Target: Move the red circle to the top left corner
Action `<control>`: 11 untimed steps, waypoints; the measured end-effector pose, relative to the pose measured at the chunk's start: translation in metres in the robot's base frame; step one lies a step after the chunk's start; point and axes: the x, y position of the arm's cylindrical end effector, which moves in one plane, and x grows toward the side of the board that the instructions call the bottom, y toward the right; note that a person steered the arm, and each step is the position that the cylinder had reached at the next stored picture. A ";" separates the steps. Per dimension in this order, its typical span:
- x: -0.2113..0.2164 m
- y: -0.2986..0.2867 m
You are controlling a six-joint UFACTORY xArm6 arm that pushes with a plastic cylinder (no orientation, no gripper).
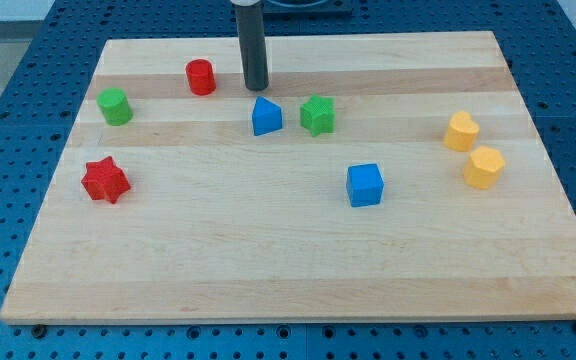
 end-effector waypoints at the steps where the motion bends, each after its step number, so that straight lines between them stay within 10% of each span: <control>1: 0.000 -0.005; 11: -0.066 -0.120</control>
